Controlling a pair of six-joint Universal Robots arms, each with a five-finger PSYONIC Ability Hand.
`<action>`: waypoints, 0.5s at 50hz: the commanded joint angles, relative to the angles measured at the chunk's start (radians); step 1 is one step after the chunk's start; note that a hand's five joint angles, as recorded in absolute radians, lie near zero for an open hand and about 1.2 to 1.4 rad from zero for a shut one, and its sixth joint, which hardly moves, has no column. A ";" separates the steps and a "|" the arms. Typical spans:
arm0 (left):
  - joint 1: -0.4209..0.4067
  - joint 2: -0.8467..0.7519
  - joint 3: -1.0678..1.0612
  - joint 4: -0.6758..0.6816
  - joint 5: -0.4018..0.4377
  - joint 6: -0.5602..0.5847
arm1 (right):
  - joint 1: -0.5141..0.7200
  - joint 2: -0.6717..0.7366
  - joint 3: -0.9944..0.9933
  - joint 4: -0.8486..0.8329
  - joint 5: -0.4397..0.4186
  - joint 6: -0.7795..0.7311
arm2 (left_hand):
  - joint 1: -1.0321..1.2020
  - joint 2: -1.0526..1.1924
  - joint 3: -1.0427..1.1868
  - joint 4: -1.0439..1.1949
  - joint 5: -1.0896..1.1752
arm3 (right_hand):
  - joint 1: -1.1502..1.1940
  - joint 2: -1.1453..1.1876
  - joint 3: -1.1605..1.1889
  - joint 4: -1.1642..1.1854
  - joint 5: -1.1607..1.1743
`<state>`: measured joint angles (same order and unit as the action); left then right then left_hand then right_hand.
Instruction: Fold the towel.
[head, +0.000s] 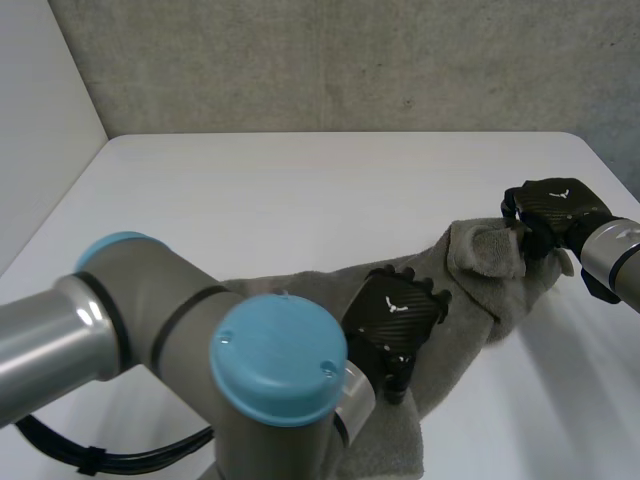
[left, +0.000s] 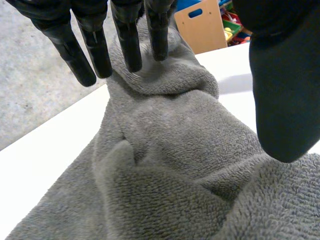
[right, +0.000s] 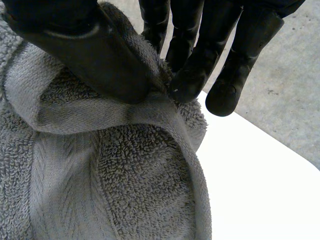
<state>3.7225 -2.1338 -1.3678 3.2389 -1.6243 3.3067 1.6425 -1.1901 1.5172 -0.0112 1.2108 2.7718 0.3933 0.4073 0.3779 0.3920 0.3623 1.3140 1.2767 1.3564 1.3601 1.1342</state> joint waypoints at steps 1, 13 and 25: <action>0.043 0.130 -0.128 -0.010 0.056 0.004 | 0.003 0.001 0.000 0.000 0.001 0.000 | -0.101 -0.115 -0.085 -0.099 -0.244 | 0.022 0.059 -0.021 -0.024 0.027; 0.132 0.221 -0.352 0.001 0.123 0.013 | 0.011 0.006 0.001 0.000 0.003 -0.001 | -0.092 -0.106 -0.076 -0.090 -0.235 | 0.004 0.041 -0.038 -0.042 0.009; 0.194 0.146 -0.366 0.102 0.116 0.023 | 0.013 0.006 0.006 0.004 -0.002 -0.001 | 0.157 0.143 0.172 0.158 0.013 | 0.039 0.076 -0.003 -0.007 0.044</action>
<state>3.8893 -1.9310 -1.7409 3.2683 -1.5010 3.3205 1.6539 -1.1842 1.5201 -0.0107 1.2102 2.7703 0.3904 0.3952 0.3904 0.3902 0.3957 1.3140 1.2768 1.3306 1.3288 1.1337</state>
